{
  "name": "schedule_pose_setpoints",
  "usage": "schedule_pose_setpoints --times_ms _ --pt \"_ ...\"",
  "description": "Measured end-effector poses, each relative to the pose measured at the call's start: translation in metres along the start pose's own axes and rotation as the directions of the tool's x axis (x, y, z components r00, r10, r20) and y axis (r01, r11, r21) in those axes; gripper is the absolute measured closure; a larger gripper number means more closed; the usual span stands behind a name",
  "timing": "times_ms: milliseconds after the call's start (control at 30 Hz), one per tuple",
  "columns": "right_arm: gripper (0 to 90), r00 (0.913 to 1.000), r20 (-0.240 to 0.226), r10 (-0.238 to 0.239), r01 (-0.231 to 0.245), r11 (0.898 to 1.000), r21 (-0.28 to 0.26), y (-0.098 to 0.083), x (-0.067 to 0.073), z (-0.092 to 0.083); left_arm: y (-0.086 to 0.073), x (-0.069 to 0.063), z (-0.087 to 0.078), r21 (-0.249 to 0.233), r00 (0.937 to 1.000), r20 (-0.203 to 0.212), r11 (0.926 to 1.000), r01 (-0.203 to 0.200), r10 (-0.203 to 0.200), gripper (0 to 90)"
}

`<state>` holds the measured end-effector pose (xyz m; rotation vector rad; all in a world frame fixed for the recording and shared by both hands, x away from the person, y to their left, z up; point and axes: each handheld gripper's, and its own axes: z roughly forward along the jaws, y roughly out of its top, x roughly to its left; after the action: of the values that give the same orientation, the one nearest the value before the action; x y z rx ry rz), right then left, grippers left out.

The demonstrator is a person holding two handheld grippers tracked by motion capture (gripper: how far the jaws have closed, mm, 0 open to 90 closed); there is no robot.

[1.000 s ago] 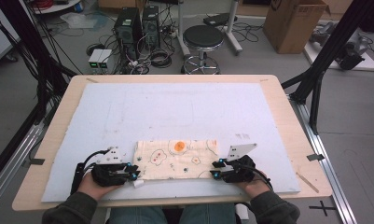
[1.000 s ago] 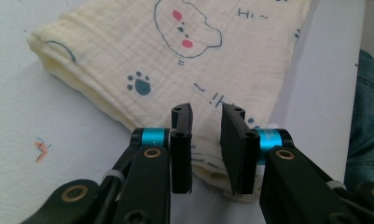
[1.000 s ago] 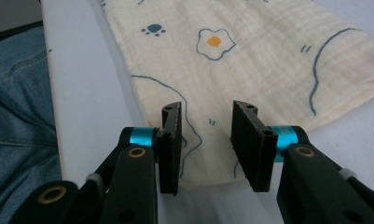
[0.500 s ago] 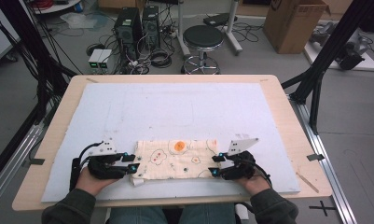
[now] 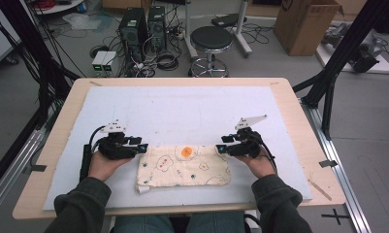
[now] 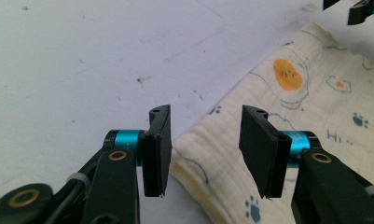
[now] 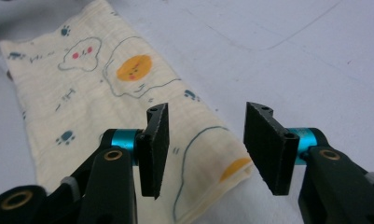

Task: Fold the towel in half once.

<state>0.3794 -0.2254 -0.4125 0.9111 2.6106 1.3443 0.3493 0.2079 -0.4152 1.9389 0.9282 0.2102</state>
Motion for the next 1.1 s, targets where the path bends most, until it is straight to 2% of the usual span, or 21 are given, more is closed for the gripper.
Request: schedule_pose_setpoints --times_ms 100,167,233,333,400,500,633,833,1000,1100 --pt "51.7 0.9996 -0.008 0.027 -0.027 1.0 0.013 -0.001 -0.006 0.006 0.0 0.008 0.009 0.058 0.9998 0.013 0.9982 0.017 -0.018 54.0" --pt "51.8 0.999 -0.014 0.043 -0.042 0.999 0.035 -0.002 -0.011 0.011 -0.002 0.012 0.014 0.077 0.9979 0.033 0.9956 0.054 -0.056 54.6" --pt "51.9 0.998 -0.017 0.061 -0.06 0.997 0.043 -0.003 -0.015 0.013 -0.003 0.015 0.019 0.091 0.9929 0.071 0.9918 0.09 -0.096 55.9" --pt "53.4 0.9964 -0.027 0.08 -0.078 0.995 0.068 -0.005 -0.02 0.016 -0.005 0.015 0.023 0.14 0.996 0.05 0.988 0.067 -0.074 62.7" --pt "60.6 0.9962 -0.026 0.083 -0.08 0.992 0.097 -0.007 -0.023 0.018 -0.006 0.016 0.023 0.15 0.9968 0.045 0.9869 0.058 -0.066 70.4" --pt "71.7 0.9966 -0.037 0.073 -0.068 0.989 0.132 -0.008 -0.022 0.021 -0.005 0.013 0.022 0.15 0.9984 0.04 0.9881 0.034 -0.04 81.5" --pt "84.1 0.9988 -0.031 0.039 -0.034 0.989 0.145 -0.007 -0.02 0.021 -0.006 0.012 0.022 0.161 0.9994 0.007 0.9865 0.031 -0.033 85.0" --pt "86.0 0.9992 -0.007 0.039 -0.037 0.986 0.164 -0.008 -0.019 0.017 -0.009 0.011 0.021 0.161 0.9997 -0.015 0.9868 0.021 -0.019 85.9" --pt "86.1 0.9993 -0.006 0.037 -0.035 0.988 0.149 -0.01 -0.02 0.017 -0.012 0.011 0.02 0.123 0.9993 -0.028 0.992 0.029 -0.026 86.0" --pt "86.1 0.9998 0.011 0.014 -0.015 0.991 0.134 -0.008 -0.017 0.015 -0.01 0.011 0.019 0.095 0.999 -0.038 0.9951 0.029 -0.025 85.9"
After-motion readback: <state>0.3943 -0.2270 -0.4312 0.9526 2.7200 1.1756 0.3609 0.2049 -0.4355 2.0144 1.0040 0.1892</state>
